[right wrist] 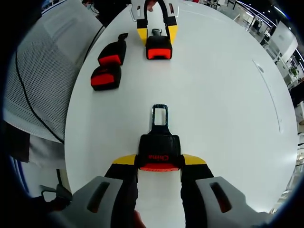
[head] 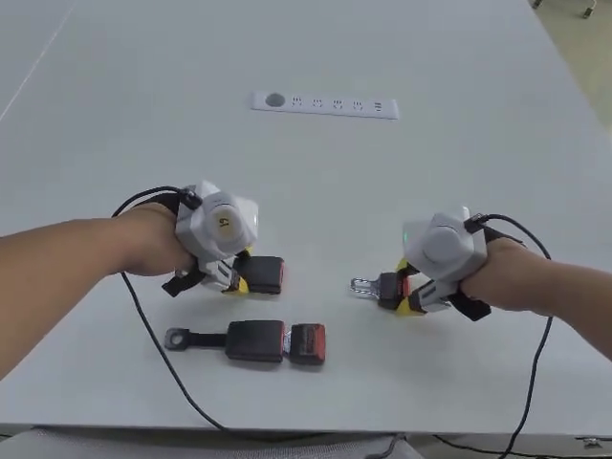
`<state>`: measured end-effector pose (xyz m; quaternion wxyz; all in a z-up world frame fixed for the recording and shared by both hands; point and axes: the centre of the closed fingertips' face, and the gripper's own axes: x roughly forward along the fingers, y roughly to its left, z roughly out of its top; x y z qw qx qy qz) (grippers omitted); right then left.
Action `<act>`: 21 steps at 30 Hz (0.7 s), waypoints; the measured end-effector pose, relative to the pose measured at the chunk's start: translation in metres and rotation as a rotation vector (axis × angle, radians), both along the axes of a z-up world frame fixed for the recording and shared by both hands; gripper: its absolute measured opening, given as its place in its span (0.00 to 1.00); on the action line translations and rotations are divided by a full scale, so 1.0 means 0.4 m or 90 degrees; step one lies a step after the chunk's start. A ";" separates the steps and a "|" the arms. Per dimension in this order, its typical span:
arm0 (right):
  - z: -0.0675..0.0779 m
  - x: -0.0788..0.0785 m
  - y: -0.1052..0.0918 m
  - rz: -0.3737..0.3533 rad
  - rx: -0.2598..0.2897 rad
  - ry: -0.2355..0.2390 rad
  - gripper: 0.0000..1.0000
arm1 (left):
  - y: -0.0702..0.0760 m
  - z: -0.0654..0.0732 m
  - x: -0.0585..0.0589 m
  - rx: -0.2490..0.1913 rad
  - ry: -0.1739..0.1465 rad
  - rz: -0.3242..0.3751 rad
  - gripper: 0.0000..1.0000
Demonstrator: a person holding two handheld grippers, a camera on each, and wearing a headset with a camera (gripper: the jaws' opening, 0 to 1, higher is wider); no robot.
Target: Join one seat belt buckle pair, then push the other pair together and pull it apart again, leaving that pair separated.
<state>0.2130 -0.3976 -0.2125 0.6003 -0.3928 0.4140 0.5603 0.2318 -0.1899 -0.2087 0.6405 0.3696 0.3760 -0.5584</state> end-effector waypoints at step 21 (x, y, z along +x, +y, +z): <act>0.001 -0.011 0.070 0.028 0.025 -0.008 0.33 | 0.007 0.003 -0.011 0.014 -0.004 -0.004 0.33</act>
